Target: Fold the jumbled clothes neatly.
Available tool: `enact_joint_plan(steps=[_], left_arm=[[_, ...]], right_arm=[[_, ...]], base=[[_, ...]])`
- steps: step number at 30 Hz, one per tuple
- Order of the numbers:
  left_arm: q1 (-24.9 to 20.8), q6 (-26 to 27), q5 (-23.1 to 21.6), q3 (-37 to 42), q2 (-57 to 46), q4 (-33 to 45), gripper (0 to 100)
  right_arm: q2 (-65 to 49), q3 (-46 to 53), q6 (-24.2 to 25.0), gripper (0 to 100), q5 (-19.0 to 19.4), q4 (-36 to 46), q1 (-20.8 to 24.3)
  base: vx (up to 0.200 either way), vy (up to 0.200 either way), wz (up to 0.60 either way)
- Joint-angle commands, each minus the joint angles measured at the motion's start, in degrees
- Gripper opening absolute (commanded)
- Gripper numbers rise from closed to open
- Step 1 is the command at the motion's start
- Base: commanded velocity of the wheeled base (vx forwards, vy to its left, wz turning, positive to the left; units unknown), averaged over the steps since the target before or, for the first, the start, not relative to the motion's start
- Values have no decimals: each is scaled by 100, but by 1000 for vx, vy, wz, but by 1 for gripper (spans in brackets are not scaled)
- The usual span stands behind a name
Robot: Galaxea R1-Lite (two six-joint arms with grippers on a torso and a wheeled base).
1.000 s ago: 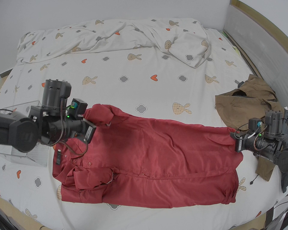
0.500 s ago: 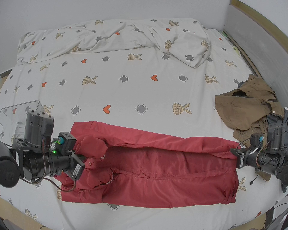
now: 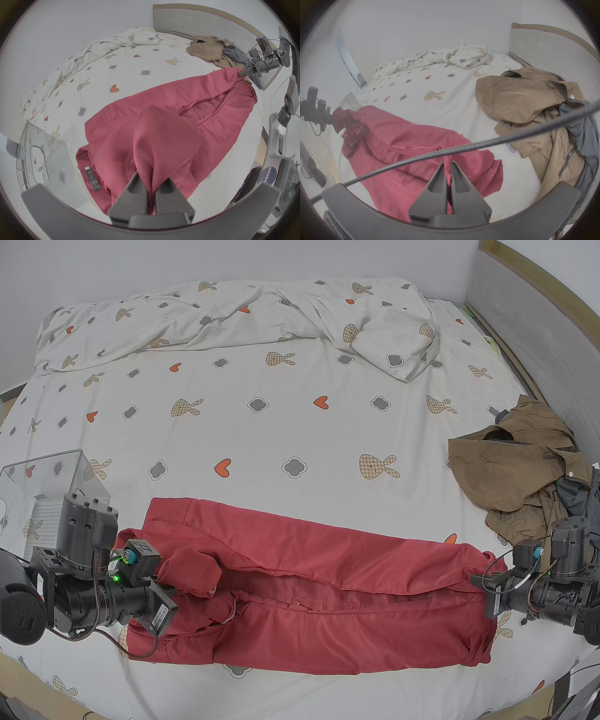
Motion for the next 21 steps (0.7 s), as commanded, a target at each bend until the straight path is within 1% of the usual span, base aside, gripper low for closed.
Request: enact_joint_plan(steps=[1, 9, 10, 17, 21], left_arm=[[0, 2, 3, -14, 124, -1, 0], [0, 2, 3, 39, 97, 8, 0], [0, 2, 3, 39, 97, -1, 0], [-9, 2, 3, 39, 9, 17, 0], [-9, 2, 12, 48, -96, 52, 0]], right_arm=[[13, 65, -10, 0, -3, 8, -23], [83, 92, -18, 0, -11, 0, -93], [101, 92, -18, 100, -11, -9, -93], [-14, -5, 26, 100, -11, -27, -120], [-682, -163, 465, 100, 41, 26, -278]], base=[[0, 0, 0], [0, 0, 0], [0, 0, 0], [0, 0, 0], [0, 0, 0]])
